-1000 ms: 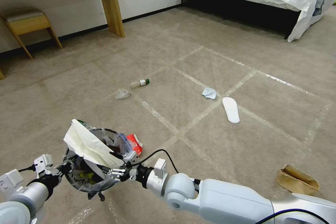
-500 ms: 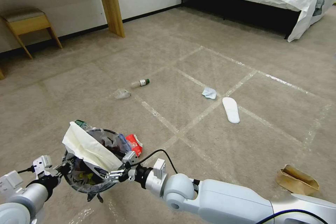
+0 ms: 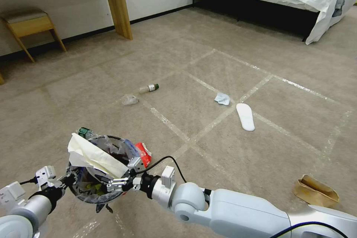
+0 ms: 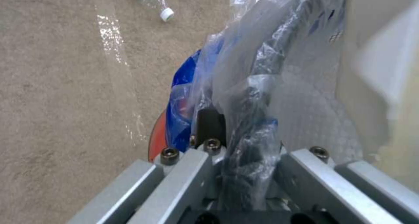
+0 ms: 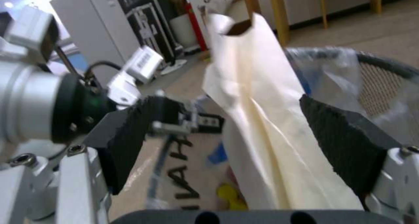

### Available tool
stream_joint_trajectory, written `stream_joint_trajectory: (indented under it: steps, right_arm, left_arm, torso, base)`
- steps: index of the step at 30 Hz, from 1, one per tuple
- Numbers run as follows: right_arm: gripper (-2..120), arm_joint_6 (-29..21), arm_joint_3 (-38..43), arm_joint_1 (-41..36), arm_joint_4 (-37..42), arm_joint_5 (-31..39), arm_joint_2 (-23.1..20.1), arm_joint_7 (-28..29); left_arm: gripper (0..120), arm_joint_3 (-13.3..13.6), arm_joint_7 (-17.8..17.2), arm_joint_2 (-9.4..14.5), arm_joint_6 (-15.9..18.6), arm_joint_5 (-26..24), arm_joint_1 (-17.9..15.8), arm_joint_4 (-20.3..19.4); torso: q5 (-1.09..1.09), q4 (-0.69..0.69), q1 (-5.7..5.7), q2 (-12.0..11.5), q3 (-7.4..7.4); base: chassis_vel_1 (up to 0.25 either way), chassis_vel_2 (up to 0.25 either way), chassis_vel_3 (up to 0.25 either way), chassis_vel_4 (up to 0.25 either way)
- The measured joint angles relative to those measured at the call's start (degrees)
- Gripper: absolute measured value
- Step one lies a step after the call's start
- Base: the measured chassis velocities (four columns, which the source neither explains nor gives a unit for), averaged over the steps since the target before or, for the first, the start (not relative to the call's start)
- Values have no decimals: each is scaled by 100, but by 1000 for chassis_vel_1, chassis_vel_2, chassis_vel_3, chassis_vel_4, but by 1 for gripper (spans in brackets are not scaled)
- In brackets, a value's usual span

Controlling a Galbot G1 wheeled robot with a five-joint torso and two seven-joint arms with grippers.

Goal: Pick up the trash bin and place the garbage on the floor into it.

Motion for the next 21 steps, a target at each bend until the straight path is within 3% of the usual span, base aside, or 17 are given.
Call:
stream_joint_trajectory:
  steps: [21]
  right_arm:
    - [84,22,-72,100,179,38,70,-6]
  left_arm:
    - [1,-25,-12,24,0,-8,-34,62]
  torso:
    - [0,0,0,0,0]
  base:
    - [0,0,0,0]
